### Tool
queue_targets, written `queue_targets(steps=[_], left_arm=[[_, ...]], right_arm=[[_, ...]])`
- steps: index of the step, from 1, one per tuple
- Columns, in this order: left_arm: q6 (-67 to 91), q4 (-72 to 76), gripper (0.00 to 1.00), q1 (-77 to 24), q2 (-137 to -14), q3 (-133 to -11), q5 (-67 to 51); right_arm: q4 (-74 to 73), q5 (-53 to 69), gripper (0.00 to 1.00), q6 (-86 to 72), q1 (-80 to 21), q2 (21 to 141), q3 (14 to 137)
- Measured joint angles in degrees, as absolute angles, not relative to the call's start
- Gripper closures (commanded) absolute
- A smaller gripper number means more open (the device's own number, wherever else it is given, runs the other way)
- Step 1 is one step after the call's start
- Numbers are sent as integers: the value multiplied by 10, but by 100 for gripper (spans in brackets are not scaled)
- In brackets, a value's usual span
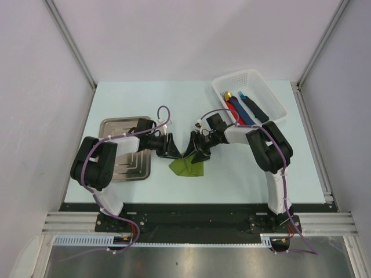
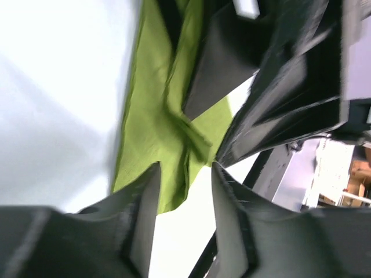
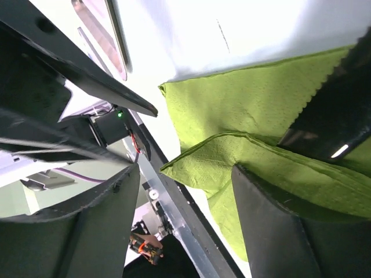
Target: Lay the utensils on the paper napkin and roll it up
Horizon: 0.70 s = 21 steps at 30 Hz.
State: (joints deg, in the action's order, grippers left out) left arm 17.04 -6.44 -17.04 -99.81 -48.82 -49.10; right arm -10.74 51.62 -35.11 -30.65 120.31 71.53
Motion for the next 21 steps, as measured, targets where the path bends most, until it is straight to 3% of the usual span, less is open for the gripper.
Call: queue_targets(steps=[14,21], left_arm=[[260,4,53,-162,-1014,-482,-524],[268,8,68,-168,-1033,-490,-532]], right_arm=[[-105,520,28,-360,-306,1203,716],[-100,514,38,-365,-306,1203,710]])
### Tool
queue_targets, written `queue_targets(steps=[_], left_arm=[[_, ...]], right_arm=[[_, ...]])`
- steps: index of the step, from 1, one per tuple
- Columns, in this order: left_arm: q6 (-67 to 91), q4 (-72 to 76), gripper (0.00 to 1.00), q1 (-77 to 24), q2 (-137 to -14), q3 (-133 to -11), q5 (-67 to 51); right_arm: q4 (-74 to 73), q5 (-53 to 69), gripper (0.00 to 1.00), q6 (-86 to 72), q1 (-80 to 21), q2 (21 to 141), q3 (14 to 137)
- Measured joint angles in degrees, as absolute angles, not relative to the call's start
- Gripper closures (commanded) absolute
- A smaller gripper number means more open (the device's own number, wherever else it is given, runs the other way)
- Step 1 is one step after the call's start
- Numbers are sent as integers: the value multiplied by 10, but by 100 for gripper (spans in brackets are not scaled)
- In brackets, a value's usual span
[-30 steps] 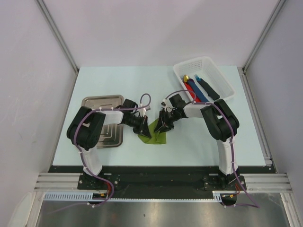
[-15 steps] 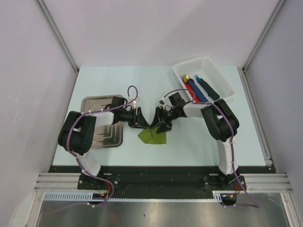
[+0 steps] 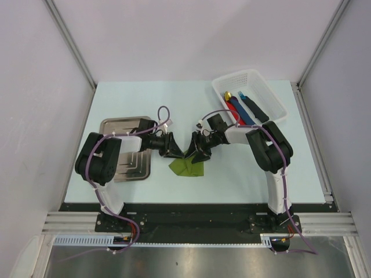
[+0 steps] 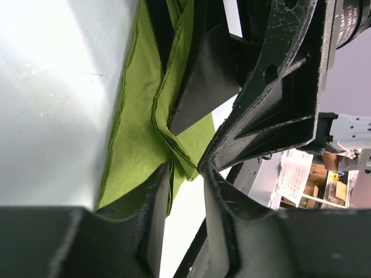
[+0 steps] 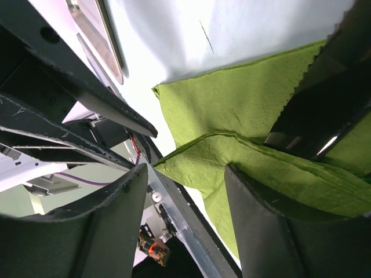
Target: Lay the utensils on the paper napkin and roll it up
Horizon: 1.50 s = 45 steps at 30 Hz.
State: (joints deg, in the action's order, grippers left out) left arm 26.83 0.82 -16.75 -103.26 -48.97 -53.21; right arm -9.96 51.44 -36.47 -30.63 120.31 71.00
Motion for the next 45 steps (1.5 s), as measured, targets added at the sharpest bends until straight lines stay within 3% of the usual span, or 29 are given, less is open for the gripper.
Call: queue_targets(steps=[13,22,30,45], left_arm=[[271,12,60,-172,-1039,-487,-527],[258,-12,65,-183,-1049,-491,-520],[239,-39,99,-198,-1057,-500,-512],[234,-59,100,-198,-1049,-499,-497]], right_arm=[[-99,496,58,-373,-305,1203,703],[-99,487,58,-375,-304,1203,703],[-99,486,57,-375,-303,1203,703],[-136,482,56,-359,-240,1105,704]])
